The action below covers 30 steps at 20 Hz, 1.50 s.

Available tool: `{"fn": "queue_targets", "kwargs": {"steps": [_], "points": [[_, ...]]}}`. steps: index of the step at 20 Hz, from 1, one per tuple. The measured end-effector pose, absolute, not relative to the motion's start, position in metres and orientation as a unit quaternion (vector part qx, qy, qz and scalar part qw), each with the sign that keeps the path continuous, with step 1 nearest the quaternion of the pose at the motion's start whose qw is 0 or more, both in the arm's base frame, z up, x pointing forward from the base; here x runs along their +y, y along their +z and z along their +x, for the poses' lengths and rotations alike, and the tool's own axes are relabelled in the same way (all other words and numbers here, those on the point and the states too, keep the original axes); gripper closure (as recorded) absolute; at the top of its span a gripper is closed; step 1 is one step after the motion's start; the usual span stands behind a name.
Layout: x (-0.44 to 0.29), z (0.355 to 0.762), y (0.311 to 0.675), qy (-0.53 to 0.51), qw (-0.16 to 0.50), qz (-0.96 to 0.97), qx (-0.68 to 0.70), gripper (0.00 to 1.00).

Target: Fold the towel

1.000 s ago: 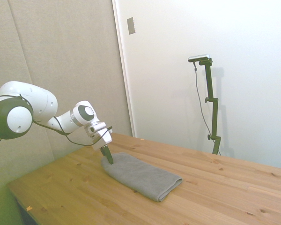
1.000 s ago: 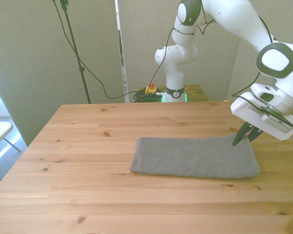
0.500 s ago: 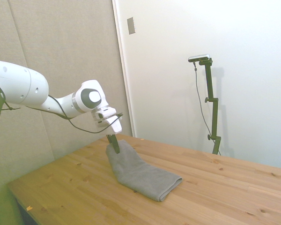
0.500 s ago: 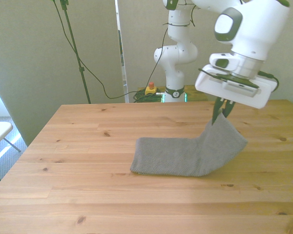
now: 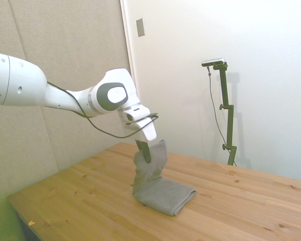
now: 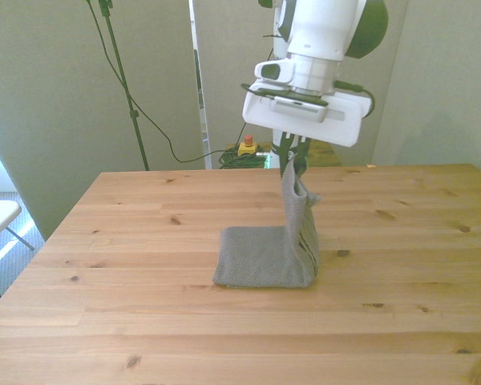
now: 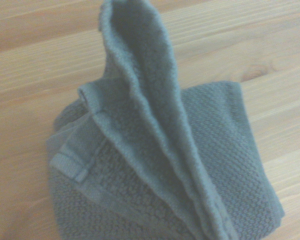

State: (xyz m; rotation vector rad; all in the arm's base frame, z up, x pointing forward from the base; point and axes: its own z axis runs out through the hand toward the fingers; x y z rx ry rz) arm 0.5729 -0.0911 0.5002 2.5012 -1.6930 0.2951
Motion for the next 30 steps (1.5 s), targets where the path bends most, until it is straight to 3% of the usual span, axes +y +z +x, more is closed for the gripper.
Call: {"fn": "queue_targets", "kwargs": {"steps": [11, 12, 23, 30], "points": [[-0.192, 0.580, 0.429, 0.091, 0.018, 0.798, -0.596, 1.00], [-0.193, 0.582, 0.427, 0.089, 0.013, 0.800, -0.593, 0.00], [-0.203, 0.589, 0.431, 0.089, -0.006, 0.801, -0.592, 0.00], [-0.202, 0.568, 0.477, 0.118, -0.024, 0.798, -0.590, 0.00]]}}
